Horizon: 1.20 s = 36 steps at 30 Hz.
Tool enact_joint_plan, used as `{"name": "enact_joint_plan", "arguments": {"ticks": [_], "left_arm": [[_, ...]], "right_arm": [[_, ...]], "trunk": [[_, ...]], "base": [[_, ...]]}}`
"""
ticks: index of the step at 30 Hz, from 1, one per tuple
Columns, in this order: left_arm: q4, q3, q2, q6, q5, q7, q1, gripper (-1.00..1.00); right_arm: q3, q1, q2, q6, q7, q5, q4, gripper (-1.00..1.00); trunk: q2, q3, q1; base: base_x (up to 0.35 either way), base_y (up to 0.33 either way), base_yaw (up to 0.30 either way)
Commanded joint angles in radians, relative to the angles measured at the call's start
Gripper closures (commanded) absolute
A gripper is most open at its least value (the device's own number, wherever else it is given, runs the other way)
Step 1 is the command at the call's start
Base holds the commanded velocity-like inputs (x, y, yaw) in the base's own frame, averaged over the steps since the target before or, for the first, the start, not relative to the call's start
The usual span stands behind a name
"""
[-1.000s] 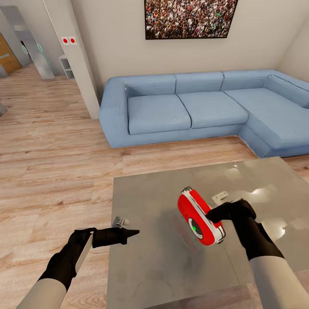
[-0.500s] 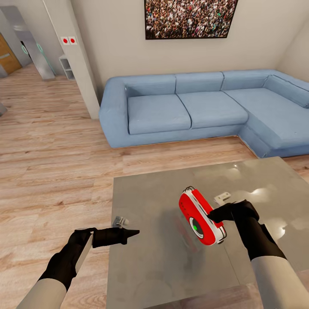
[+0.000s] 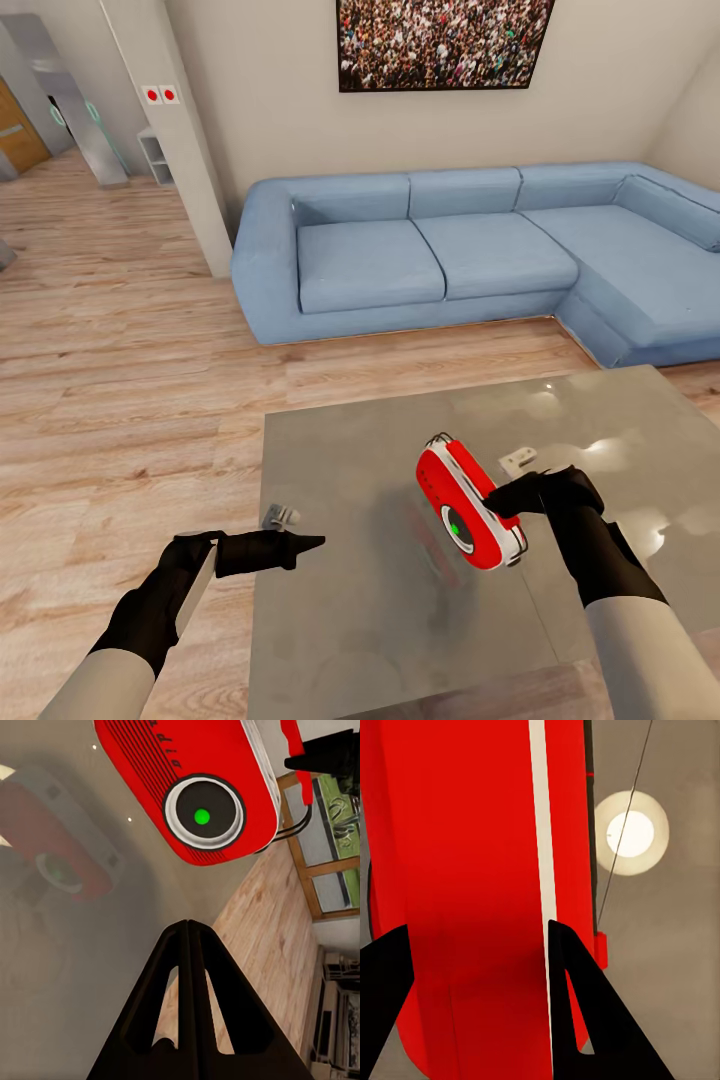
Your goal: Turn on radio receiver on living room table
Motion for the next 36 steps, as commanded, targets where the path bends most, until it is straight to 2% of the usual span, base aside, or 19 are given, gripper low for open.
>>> {"name": "enact_joint_plan", "arguments": {"ticks": [1,14,16,24,33,36], "left_arm": [[0.0,0.0,0.0,0.0,0.0,0.0,0.0,1.0],[-0.001,0.001,0.0,0.001,0.0,0.0,0.0,1.0],[-0.001,0.001,0.0,0.001,0.0,0.0,0.0,1.0],[0.0,0.001,0.0,0.001,0.001,0.02,0.0,1.0],[0.0,0.001,0.0,0.0,0.003,0.027,0.0,1.0],[0.0,0.001,0.0,0.0,0.003,0.028,0.0,1.0]], "right_arm": [[0.0,0.0,0.0,0.0,-0.001,-0.002,0.001,1.0],[0.0,0.0,-0.001,-0.015,-0.012,0.001,0.025,1.0],[0.0,0.0,0.001,-0.02,-0.02,0.001,0.027,1.0],[-0.003,0.0,0.007,-0.089,-0.129,-0.007,0.098,1.0],[-0.004,0.0,0.008,-0.108,-0.144,-0.012,0.113,1.0],[-0.005,0.0,0.007,-0.112,-0.144,-0.034,0.115,1.0]], "trunk": [[0.0,0.0,0.0],[0.0,0.0,0.0],[0.0,0.0,0.0],[0.0,0.0,0.0],[0.0,0.0,0.0],[0.0,0.0,0.0]], "base": [[0.0,0.0,0.0],[0.0,0.0,0.0],[0.0,0.0,0.0],[0.0,0.0,0.0],[0.0,0.0,0.0],[0.0,0.0,0.0]]}}
